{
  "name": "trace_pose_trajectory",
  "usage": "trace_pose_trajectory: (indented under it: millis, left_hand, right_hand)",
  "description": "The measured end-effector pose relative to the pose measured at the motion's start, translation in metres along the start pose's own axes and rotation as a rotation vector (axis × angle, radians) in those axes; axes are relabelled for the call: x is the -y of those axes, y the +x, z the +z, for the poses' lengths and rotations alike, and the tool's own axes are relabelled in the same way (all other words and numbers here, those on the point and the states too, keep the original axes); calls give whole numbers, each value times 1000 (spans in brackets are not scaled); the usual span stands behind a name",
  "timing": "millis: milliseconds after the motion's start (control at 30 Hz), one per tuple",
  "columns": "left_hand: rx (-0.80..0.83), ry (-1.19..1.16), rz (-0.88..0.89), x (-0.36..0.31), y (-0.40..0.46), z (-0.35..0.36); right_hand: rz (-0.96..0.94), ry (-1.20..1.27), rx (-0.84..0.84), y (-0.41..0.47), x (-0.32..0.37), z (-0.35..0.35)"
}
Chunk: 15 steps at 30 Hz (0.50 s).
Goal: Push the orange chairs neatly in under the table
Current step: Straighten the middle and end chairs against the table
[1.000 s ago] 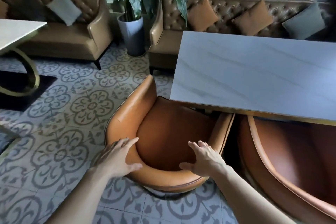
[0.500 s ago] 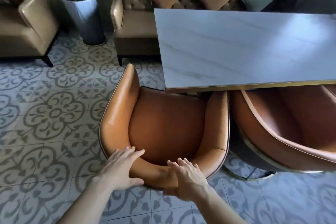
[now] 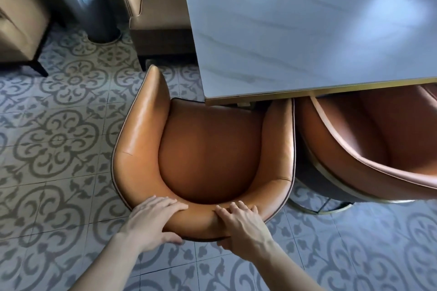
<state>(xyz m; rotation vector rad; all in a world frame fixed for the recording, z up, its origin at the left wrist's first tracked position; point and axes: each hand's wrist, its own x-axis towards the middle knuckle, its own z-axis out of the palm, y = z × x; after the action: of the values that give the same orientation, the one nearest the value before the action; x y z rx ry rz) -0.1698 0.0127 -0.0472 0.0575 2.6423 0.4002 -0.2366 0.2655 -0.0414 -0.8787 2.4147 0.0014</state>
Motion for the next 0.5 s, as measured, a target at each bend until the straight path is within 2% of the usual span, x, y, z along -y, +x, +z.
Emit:
trace_pose_trajectory:
  millis: [267, 500]
  left_hand:
    - [-58, -72, -68, -13, -3, 5]
    - [-122, -113, -87, -84, 4, 30]
  right_hand:
    - [-44, 20, -40, -4, -11, 0]
    - [-80, -9, -35, -30, -77, 3]
